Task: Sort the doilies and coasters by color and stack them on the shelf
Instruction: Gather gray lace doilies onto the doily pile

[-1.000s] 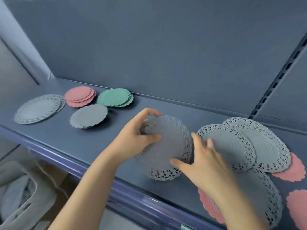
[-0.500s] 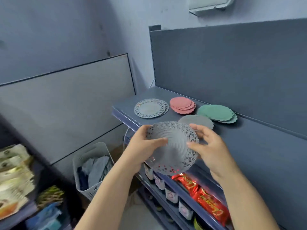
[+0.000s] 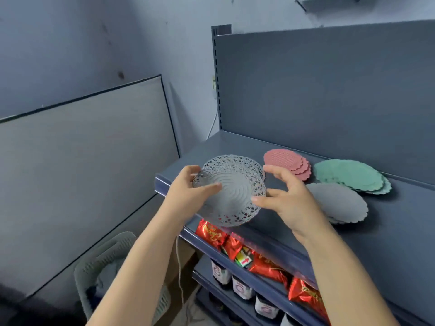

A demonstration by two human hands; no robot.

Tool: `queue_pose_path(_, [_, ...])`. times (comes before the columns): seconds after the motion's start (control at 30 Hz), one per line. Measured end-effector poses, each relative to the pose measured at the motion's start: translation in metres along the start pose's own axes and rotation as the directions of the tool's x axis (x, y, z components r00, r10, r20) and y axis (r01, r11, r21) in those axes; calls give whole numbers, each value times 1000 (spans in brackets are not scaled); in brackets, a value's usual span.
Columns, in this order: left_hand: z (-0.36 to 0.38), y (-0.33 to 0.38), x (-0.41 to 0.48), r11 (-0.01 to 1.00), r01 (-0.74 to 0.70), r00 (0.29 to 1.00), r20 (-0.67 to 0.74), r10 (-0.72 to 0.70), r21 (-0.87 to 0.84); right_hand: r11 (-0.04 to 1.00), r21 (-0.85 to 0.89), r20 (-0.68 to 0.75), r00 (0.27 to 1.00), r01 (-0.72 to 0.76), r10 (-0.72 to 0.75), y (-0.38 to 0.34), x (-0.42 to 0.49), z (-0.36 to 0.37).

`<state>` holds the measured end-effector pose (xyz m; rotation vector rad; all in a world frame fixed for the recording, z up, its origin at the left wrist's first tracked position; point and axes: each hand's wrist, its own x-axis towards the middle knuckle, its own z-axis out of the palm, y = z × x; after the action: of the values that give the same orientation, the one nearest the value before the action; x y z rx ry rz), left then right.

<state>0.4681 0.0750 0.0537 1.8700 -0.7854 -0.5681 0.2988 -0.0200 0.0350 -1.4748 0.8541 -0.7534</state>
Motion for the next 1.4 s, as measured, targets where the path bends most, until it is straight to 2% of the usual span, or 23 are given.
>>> queue_pose_path(0.07, [7,0,33,991,-12,999,32,8,136,991,-131,-38,999,2,-7,0,29,3])
queue_pose_path(0.13, [13,-2,60,917,-34,995,97,-5,396,947,-319,-60,998,-24,5,1,54,7])
queue_pose_path(0.17, [14,-4,71,845,-64,991,133,-8,530,892,-451,-57,998,-40,16,0,62,10])
queue_pose_path(0.23, [14,-6,89,700,-132,987,159,27,702,684,-726,-76,997,-74,27,-7,71,14])
queue_pose_path(0.3, [10,-8,105,632,-164,986,142,85,757,511,-852,-143,990,-114,-16,-15,76,19])
queue_pose_path(0.33, [8,-9,113,623,-184,983,137,122,760,478,-868,-171,985,-133,-36,-17,77,21])
queue_pose_path(0.47, [9,-10,133,582,-346,936,225,271,736,498,-852,-185,983,-161,0,-23,81,26])
queue_pose_path(0.6, [19,0,151,467,-560,823,394,409,685,635,-752,-265,963,-176,-47,-21,71,28])
queue_pose_path(0.67, [25,10,155,444,-629,771,440,460,638,629,-744,-344,936,-225,-72,-26,57,24])
queue_pose_path(0.77, [53,32,140,440,-771,636,532,559,460,522,-741,-557,821,-423,-126,-35,13,0])
queue_pose_path(0.87, [86,63,89,459,-872,461,600,654,169,500,-635,-715,693,-588,-92,-45,-54,-24])
queue_pose_path(1.0, [125,89,5,359,-926,201,656,728,-114,487,-467,-845,535,-738,0,-46,-148,-48])
queue_pose_path(1.1, [156,92,-54,278,-938,68,676,734,-209,475,-384,-892,452,-792,32,-36,-213,-68])
queue_pose_path(1.17, [177,91,-92,255,-941,32,691,722,-223,453,-362,-902,428,-815,51,-28,-252,-87])
queue_pose_path(1.27, [207,91,-155,257,-946,39,721,692,-196,412,-382,-892,447,-827,70,-18,-304,-120])
queue_pose_path(1.33, [230,93,-194,259,-958,95,713,694,-125,353,-417,-882,467,-837,68,-17,-334,-147])
queue_pose_path(1.4, [254,97,-228,282,-959,186,693,696,-27,275,-450,-877,479,-850,46,-19,-360,-175])
